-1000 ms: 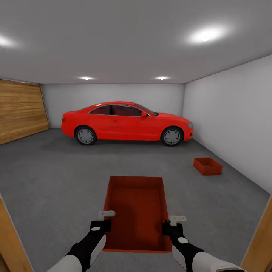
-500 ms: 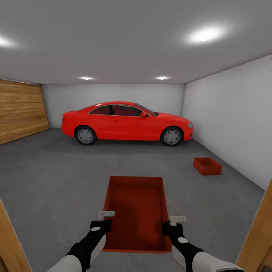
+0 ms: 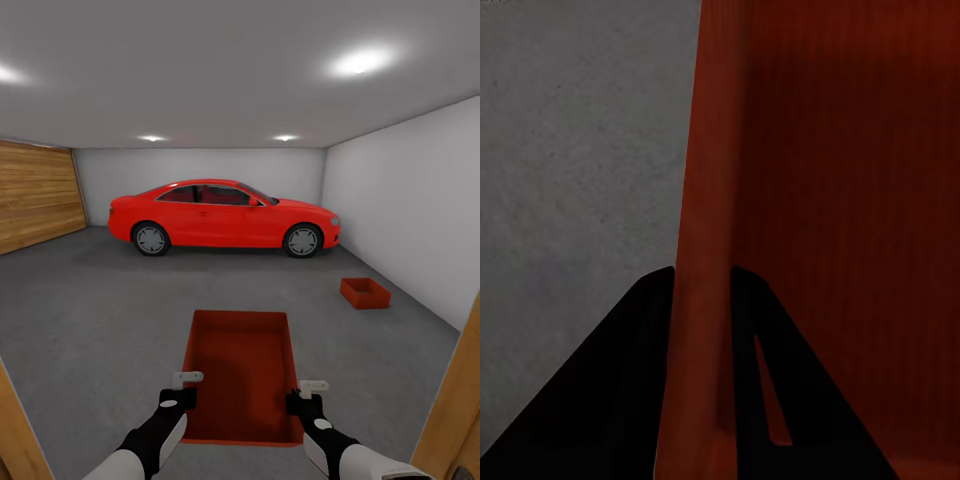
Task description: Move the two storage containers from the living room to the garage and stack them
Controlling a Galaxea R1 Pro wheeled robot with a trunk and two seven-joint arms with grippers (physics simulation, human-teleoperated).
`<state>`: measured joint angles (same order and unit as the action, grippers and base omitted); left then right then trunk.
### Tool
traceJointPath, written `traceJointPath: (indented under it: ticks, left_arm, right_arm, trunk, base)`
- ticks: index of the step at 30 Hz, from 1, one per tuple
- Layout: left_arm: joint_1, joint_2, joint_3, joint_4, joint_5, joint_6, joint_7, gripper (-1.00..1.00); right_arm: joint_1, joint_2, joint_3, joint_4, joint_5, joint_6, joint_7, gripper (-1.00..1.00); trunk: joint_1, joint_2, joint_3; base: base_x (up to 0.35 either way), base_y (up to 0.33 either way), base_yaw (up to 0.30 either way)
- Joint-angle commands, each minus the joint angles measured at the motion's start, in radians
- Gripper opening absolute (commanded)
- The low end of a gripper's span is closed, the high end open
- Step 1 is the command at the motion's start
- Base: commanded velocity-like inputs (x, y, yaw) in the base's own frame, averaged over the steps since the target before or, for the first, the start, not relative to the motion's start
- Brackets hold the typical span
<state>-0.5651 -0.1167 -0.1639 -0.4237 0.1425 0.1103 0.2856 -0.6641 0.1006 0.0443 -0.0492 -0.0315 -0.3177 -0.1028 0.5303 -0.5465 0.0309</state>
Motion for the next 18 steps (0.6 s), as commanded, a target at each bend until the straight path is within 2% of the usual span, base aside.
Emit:
traceJointPath:
  ticks: [1,6,11,18]
  left_arm:
    - [-0.001,0.002,0.023,0.000,0.019,0.006,0.010,-1.00]
    - [-0.001,0.001,0.023,0.000,0.019,0.005,0.010,-1.00]
    - [-0.001,0.002,0.023,0.000,0.019,0.005,0.010,-1.00]
    - [0.000,0.001,0.023,0.000,0.019,0.005,0.010,-1.00]
  right_arm:
    - [0.000,-0.010,-0.001,-0.001,-0.010,-0.051,0.002,-1.00]
    - [0.000,-0.009,-0.001,-0.001,-0.011,-0.050,0.002,-1.00]
    - [0.000,-0.009,-0.001,-0.001,-0.011,-0.050,0.002,-1.00]
    - [0.000,-0.010,-0.001,-0.001,-0.010,-0.050,0.002,-1.00]
  trunk:
    - [0.000,-0.001,0.000]
    - [0.000,-0.001,0.000]
    - [0.000,-0.001,0.001]
    - [0.000,-0.001,0.001]
  base:
    - [0.000,-0.001,0.000]
    - [0.000,0.000,0.000]
    - [0.000,0.000,0.168]
    - [0.000,0.000,0.015]
